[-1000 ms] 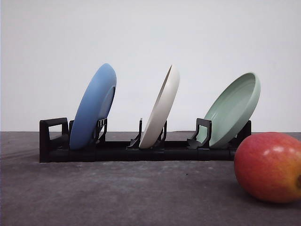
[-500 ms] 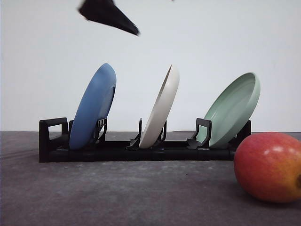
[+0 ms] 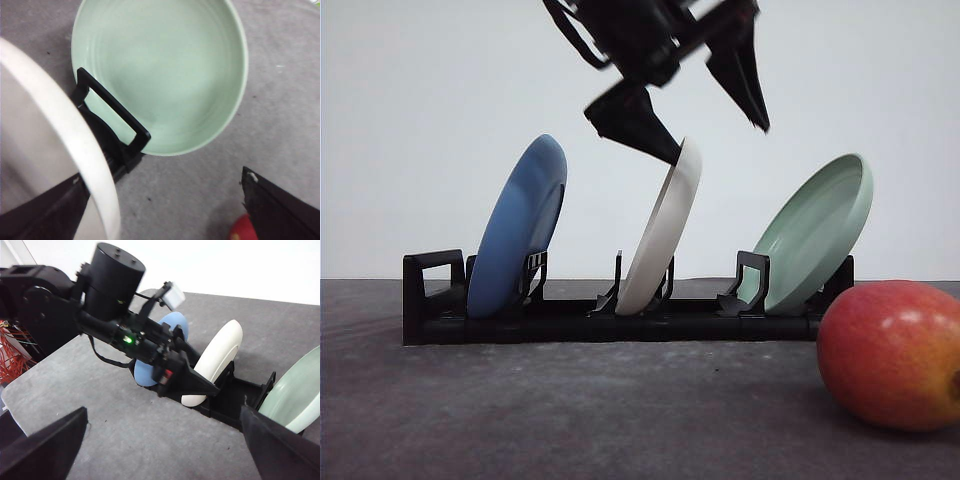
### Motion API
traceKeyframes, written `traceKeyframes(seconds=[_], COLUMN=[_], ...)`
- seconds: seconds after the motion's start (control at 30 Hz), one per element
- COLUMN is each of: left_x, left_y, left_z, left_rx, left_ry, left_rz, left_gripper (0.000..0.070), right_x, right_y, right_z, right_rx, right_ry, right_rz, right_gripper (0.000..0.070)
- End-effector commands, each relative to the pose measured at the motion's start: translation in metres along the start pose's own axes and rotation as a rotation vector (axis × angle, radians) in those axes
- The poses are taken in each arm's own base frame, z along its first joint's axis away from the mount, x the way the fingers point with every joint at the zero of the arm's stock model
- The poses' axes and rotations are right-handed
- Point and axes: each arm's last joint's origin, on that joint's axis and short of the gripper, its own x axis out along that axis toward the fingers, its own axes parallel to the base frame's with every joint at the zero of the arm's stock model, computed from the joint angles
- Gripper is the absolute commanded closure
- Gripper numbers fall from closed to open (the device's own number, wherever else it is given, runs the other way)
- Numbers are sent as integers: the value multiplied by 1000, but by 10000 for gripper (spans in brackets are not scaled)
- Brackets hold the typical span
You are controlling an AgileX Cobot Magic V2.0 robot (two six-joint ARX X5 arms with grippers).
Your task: Place pomegranate in white plate
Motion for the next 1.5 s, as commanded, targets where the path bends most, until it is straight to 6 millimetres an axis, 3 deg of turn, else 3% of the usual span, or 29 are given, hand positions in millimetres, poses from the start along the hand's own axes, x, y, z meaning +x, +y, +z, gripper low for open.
traceKeyframes(seconds=[0.0, 0.17, 0.23, 0.37, 0.43, 0.5, 0.73, 0.87, 1.17, 1.37, 1.47], left_x=[8, 19, 24, 29, 29, 28, 24, 8, -71, -129, -147], left_y=[-5, -5, -4, -2, -2, -2, -3, -6, -34, -71, -89], left_z=[3, 0, -3, -6, -6, -5, -3, 4, 16, -5, -24], left_rx=[37, 39, 37, 35, 37, 37, 35, 40, 64, 132, 181], left_ry=[-16, -4, 12, 30, 26, 22, 13, -32, -125, -30, 55], left_rz=[24, 69, 71, 103, 115, 114, 116, 137, 95, 28, 14], left_gripper=[115, 116, 158, 375, 572, 700, 700, 700, 700, 700, 699], right_x=[-2, -2, -2, -2, -2, -2, -2, -2, -2, -2, -2], right_y=[2, 2, 2, 2, 2, 2, 2, 2, 2, 1, 1], right_z=[4, 3, 3, 3, 3, 3, 3, 3, 3, 3, 3], right_rx=[0, 6, 5, 5, 5, 5, 6, 9, 9, 9, 9], right_ry=[-10, -4, -5, -5, -5, -5, -4, -1, 0, -1, -1], right_rz=[1, 1, 1, 1, 1, 1, 0, 0, -2, -27, -27], right_gripper=[79, 79, 79, 79, 79, 79, 79, 79, 79, 79, 79])
